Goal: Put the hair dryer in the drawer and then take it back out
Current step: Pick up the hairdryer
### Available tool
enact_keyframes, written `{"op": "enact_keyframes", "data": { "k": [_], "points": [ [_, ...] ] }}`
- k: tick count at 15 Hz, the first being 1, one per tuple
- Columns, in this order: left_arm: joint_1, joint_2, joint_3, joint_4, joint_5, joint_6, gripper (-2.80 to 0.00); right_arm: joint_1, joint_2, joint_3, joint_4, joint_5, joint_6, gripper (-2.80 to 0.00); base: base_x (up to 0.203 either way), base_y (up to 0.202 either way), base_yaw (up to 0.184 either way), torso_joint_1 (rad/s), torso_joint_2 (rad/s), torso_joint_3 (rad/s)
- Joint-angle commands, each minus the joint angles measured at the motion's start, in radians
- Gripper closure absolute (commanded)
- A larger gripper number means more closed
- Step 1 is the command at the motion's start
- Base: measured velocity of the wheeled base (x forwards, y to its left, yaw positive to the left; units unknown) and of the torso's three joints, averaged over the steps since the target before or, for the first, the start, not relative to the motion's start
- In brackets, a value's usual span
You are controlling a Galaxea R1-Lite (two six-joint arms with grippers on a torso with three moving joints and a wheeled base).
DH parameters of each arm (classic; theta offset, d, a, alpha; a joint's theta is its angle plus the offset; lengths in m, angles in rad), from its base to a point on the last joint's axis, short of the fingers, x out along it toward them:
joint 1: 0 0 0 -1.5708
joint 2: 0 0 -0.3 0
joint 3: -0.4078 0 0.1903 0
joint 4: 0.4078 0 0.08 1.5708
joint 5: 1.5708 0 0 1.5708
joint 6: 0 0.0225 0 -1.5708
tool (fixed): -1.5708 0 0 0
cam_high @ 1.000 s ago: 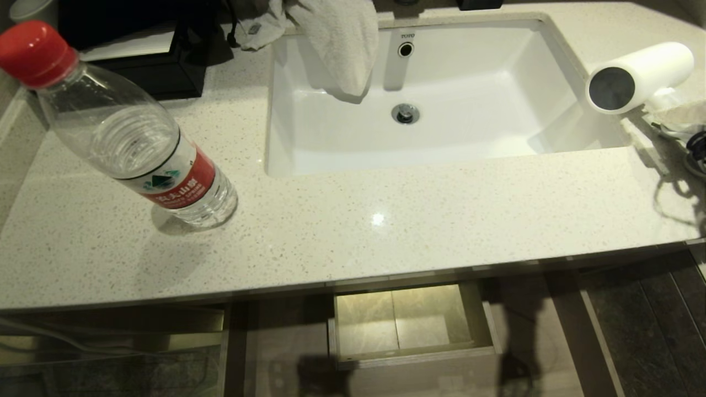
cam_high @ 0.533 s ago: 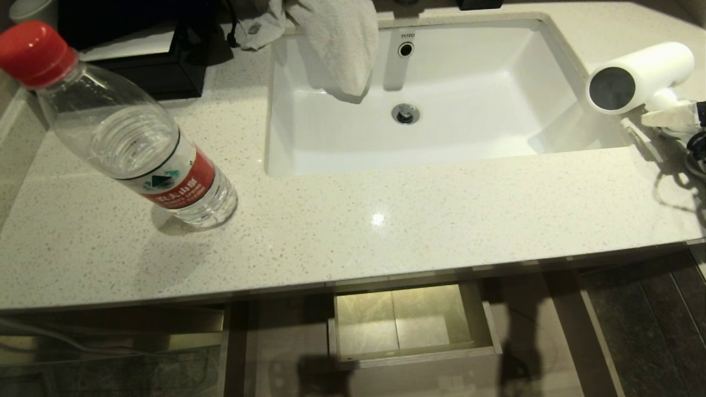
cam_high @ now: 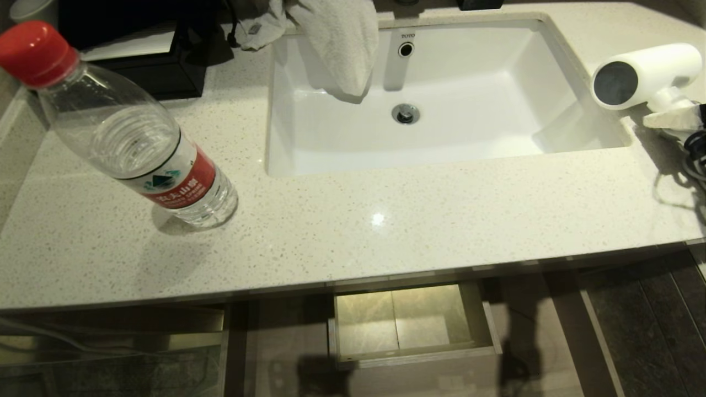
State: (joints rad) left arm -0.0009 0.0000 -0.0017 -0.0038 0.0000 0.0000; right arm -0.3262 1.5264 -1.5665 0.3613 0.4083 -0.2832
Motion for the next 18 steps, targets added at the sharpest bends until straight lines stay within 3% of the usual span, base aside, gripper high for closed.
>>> {"op": "enact_keyframes", "data": {
  "k": [1,6,10,18],
  "points": [
    [-0.001,0.001,0.0,-0.001,0.0,0.0,0.0,-0.002,-0.008,0.0,0.004,0.001,-0.002,0.0,0.0,0.0,0.0,0.0,0.0,0.0],
    [-0.001,0.0,0.0,-0.001,0.0,0.0,0.0,-0.006,-0.073,-0.004,0.026,-0.009,-0.015,0.0,0.0,0.0,0.0,0.0,0.0,0.0],
    [-0.001,0.001,0.0,-0.001,0.0,0.0,0.0,-0.005,-0.167,0.008,0.087,-0.109,-0.152,0.0,0.0,0.0,0.0,0.0,0.0,0.0],
    [-0.001,0.0,0.0,-0.001,0.0,0.0,0.0,-0.005,-0.324,0.081,0.106,-0.124,-0.166,0.0,0.0,0.0,0.0,0.0,0.0,0.0]
  ]
}}
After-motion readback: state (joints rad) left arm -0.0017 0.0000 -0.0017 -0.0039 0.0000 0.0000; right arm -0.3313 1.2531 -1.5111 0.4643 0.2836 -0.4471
